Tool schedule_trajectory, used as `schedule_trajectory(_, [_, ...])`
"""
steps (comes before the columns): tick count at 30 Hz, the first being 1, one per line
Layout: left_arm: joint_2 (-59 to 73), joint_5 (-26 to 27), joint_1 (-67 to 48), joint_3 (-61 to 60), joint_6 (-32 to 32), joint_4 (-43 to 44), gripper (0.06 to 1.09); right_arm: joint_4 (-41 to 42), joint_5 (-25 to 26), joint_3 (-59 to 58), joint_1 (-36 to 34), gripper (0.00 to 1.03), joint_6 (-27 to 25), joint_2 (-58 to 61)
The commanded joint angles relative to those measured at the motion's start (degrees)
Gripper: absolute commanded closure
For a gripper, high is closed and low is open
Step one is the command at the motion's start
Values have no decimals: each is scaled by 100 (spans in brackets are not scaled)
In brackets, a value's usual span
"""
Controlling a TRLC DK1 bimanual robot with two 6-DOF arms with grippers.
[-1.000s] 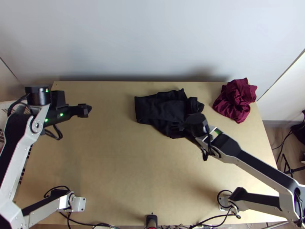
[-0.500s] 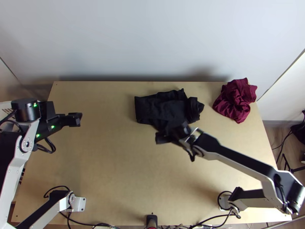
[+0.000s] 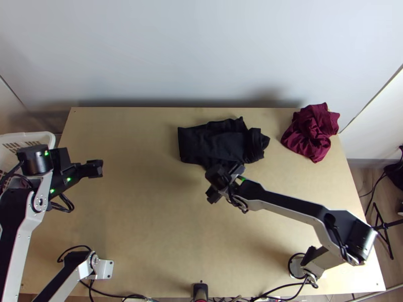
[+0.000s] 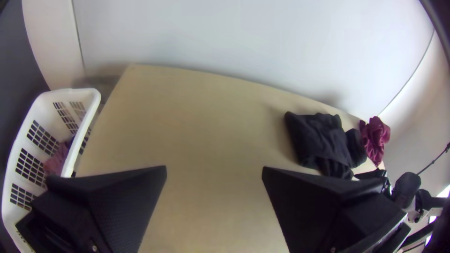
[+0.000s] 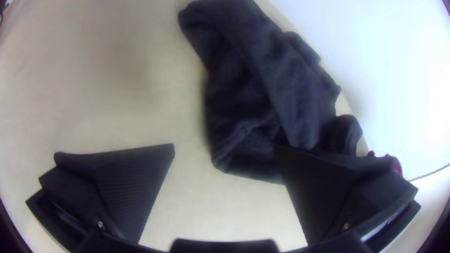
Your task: Fold the t-shirt
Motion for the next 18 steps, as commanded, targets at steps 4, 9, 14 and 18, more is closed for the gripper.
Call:
schedule_trajectory(4, [-57, 82, 479, -484, 294, 372, 10, 322, 678, 523, -298, 5, -1714, 707])
schedule_trajectory(9, [-57, 196, 742, -590, 540, 434, 10, 419, 713, 1173, -615, 5, -2338, 962])
schedule_trajectory(14, [-39, 363, 918, -590, 619, 460, 10, 419, 731, 1445, -729, 5, -2654, 1129])
schedule_trajectory(18, [5, 451, 962, -581, 619, 487, 10, 401, 740, 1340, -641, 5, -2716, 1067])
